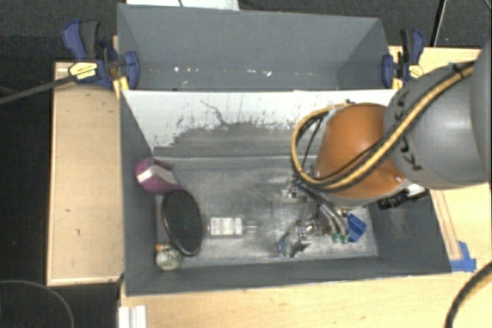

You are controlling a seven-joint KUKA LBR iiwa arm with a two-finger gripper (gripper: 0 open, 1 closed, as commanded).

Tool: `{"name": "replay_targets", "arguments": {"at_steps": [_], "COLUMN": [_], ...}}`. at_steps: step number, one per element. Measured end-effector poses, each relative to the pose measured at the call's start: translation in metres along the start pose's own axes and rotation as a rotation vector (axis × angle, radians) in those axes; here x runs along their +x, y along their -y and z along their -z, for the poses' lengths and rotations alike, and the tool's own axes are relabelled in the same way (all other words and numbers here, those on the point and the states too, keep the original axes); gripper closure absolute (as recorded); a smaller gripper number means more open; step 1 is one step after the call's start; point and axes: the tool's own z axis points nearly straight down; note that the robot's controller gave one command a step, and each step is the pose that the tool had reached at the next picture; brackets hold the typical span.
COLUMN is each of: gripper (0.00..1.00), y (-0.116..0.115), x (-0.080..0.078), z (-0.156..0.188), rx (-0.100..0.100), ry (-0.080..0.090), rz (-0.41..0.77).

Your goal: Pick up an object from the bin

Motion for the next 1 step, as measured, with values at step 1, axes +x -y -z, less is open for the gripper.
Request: {"name": "replay_targets", "arguments": {"at_steps": [1], "gripper": [0.00], "y": [0.0271], "x": [0.0041], "z": [-0.0273], "rx": [-0.003], "ry": [0.005], "rz": [-0.172]}}
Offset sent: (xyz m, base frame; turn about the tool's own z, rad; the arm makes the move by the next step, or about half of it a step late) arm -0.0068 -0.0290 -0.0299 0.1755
